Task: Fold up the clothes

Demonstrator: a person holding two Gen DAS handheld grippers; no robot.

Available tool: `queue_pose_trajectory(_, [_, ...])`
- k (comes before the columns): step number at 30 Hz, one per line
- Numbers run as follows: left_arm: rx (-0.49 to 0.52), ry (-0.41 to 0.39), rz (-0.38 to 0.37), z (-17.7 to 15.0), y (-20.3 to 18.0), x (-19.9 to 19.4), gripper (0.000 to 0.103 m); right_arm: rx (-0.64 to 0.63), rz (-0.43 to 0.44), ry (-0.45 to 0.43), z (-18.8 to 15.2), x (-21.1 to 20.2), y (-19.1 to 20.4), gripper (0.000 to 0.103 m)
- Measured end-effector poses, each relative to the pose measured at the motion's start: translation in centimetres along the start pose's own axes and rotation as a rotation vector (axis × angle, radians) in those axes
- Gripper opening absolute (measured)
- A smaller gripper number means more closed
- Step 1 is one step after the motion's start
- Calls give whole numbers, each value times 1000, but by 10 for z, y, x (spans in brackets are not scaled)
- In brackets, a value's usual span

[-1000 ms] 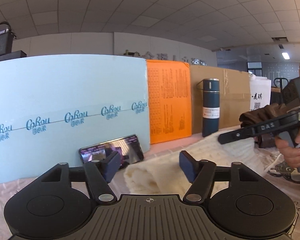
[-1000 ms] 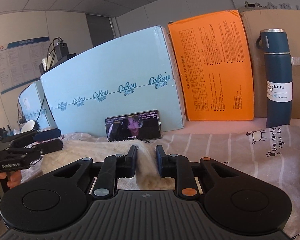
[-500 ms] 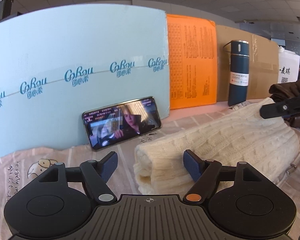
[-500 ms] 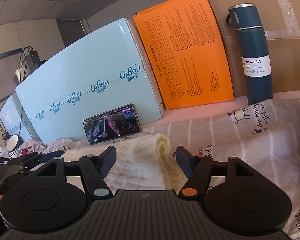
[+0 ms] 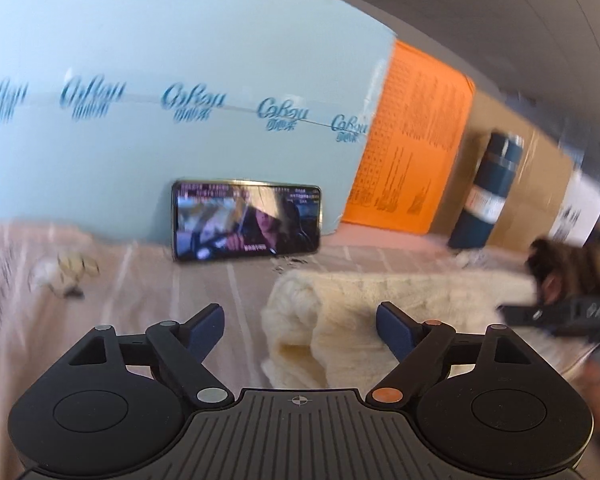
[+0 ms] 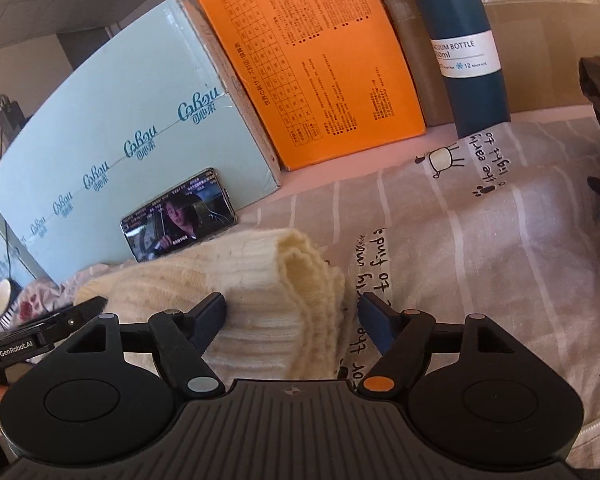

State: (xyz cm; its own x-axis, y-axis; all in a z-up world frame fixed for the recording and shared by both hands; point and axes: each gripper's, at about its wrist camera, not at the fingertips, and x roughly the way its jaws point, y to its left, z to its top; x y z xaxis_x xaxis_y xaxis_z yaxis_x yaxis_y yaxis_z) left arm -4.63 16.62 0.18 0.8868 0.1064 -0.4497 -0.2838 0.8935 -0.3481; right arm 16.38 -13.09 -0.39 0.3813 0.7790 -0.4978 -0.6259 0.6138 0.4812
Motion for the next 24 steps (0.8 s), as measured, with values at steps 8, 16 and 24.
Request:
queue_pose_trajectory(8, [-331,156,-114,-8,27,-14,98,136,74,68,0,-4,-14,78])
queue_pose_trajectory(16, [-414,186,-255,-24,24,5,99,133,122,103,-5,2,-7,84])
queue_pose_trajectory(24, [-397,93,-288,-31,17,6,99,120,145,107,-8,3,1,83])
